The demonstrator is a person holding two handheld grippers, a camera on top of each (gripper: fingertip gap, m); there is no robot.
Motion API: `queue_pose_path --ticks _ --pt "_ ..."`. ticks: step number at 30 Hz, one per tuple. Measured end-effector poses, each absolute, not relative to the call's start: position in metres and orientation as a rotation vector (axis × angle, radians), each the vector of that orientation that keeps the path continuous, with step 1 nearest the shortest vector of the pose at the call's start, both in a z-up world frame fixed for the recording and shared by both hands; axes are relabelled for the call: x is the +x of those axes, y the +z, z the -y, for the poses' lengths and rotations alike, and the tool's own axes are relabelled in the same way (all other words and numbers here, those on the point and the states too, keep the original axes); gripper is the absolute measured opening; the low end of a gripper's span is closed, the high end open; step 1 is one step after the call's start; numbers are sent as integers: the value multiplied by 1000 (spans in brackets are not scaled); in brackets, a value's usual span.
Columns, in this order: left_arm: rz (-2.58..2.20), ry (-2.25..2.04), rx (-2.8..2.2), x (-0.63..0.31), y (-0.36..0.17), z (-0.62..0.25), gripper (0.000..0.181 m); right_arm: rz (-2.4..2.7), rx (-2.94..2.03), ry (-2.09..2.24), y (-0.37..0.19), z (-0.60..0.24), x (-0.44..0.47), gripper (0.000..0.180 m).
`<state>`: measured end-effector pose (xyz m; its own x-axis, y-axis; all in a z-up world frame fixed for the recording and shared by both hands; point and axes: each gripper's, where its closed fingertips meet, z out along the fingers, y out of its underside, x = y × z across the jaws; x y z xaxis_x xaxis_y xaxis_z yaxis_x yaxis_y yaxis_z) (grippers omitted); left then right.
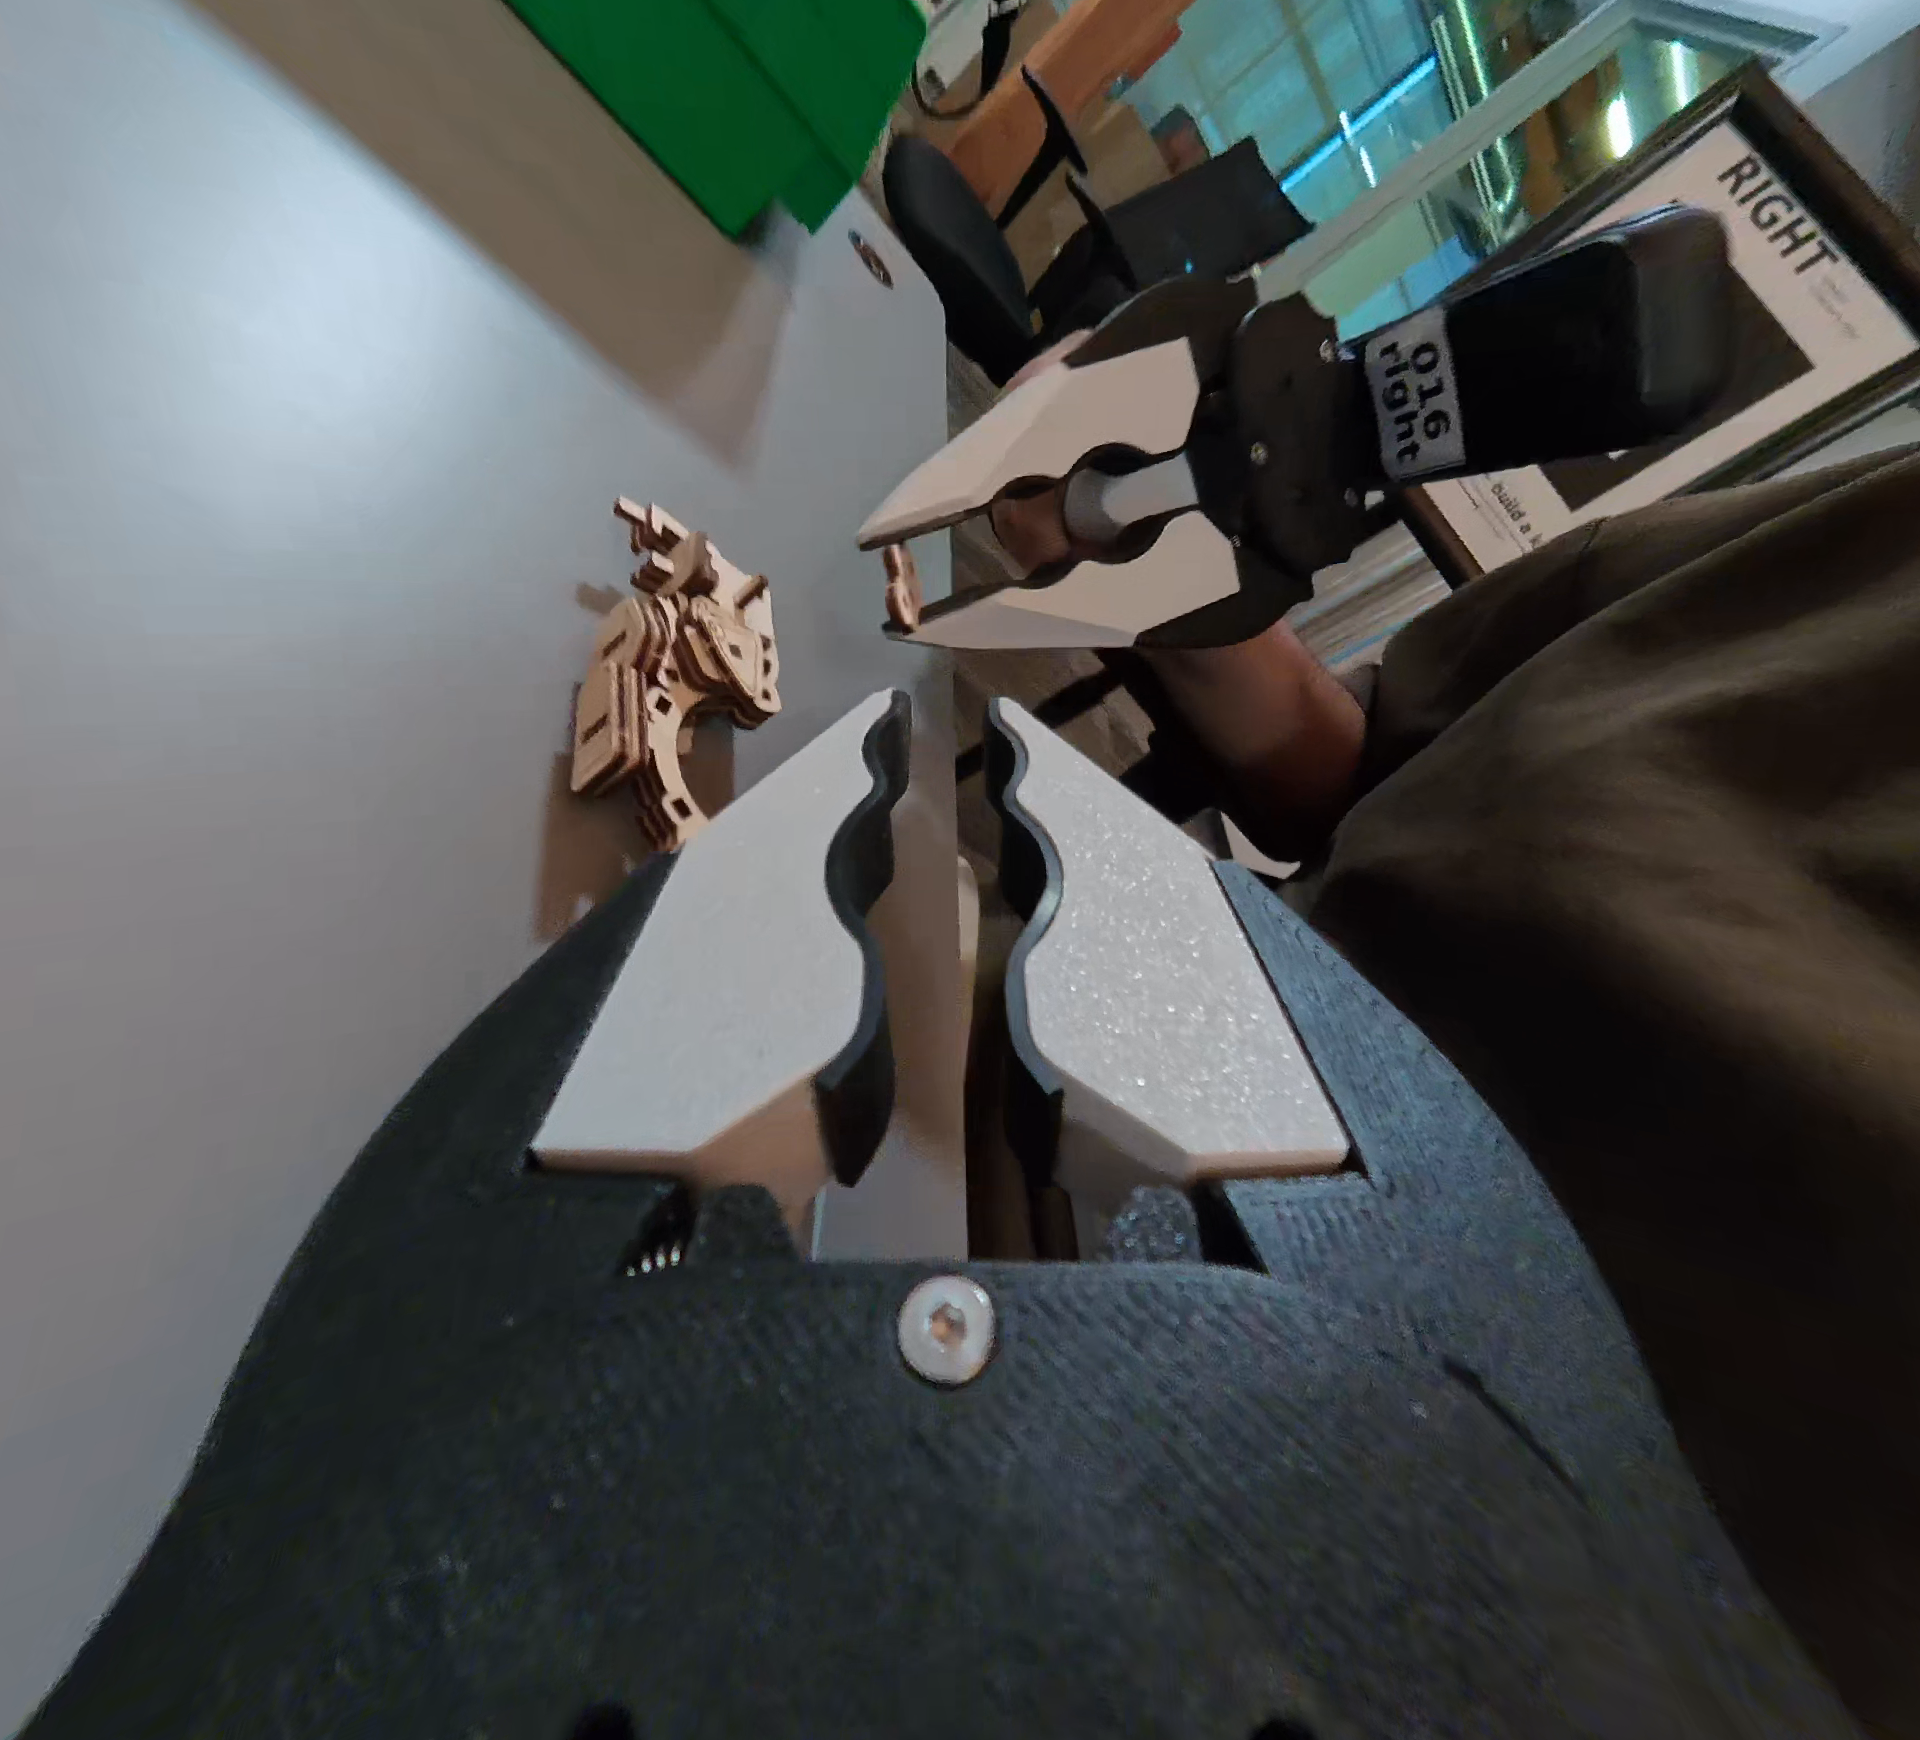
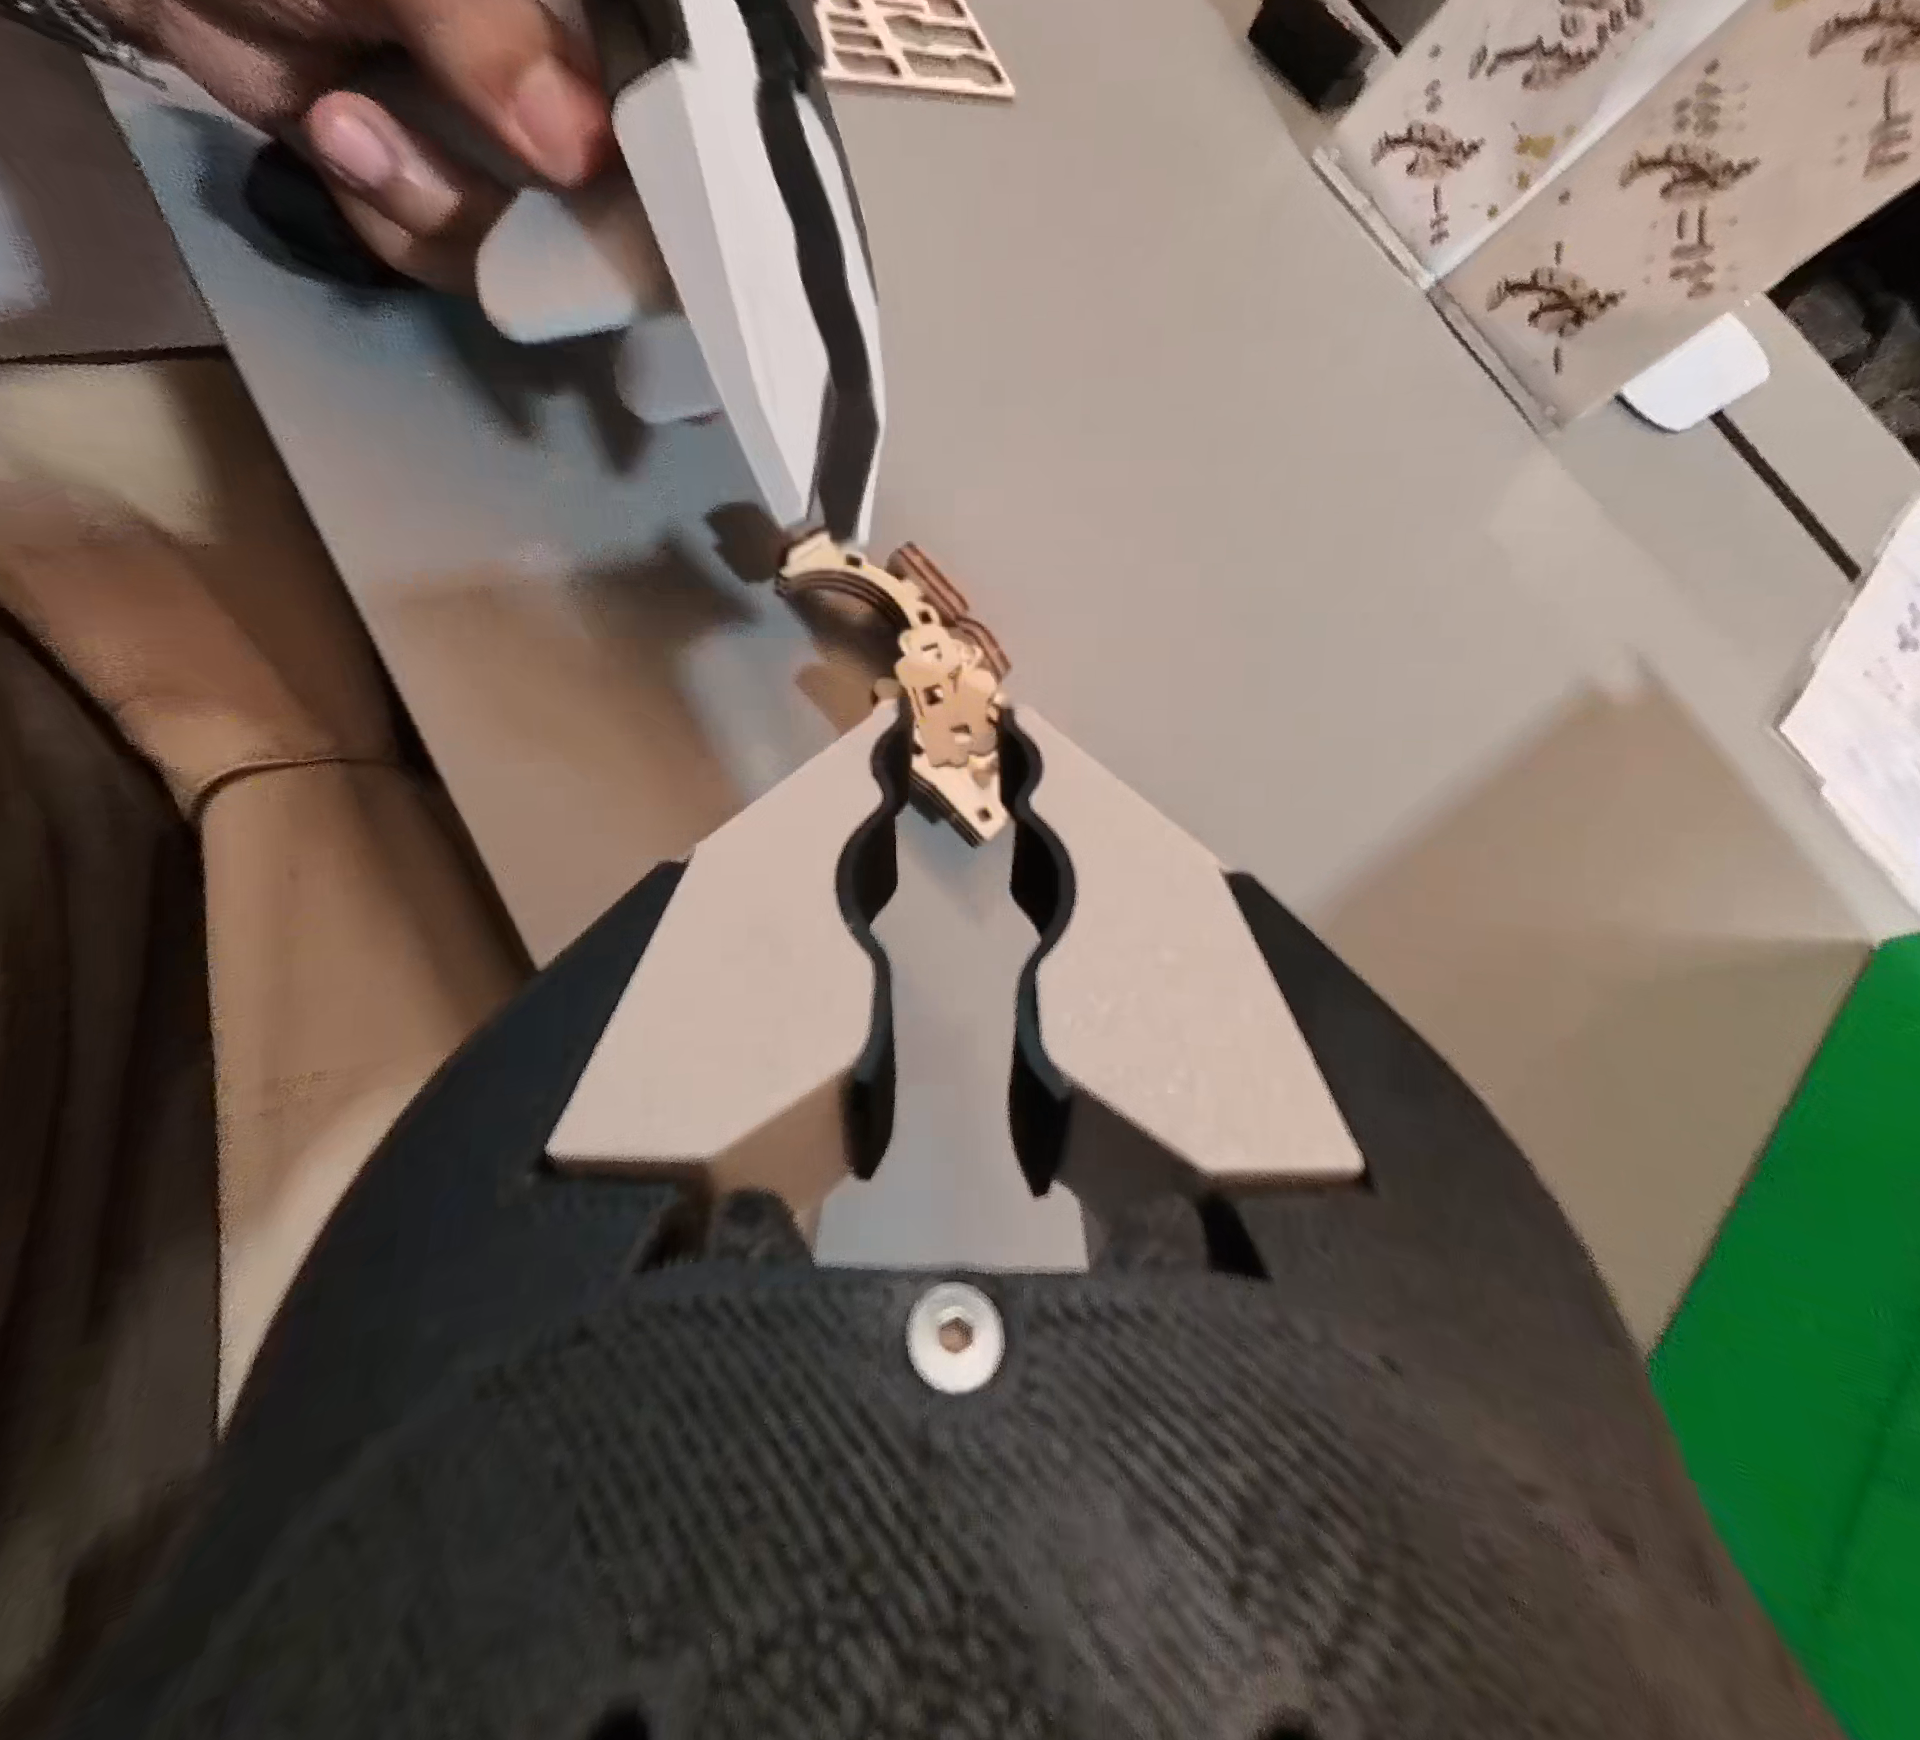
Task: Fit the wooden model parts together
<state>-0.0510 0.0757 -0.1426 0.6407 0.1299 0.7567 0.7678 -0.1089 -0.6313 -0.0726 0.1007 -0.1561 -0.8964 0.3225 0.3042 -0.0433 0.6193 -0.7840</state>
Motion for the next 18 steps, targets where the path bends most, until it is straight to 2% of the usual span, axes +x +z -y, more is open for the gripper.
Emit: queue_pose_path --ticks 18 --pt "780 -541 -1549 -71 -139 -63 11 2490 -281 1223 -163 -100 -69 14"
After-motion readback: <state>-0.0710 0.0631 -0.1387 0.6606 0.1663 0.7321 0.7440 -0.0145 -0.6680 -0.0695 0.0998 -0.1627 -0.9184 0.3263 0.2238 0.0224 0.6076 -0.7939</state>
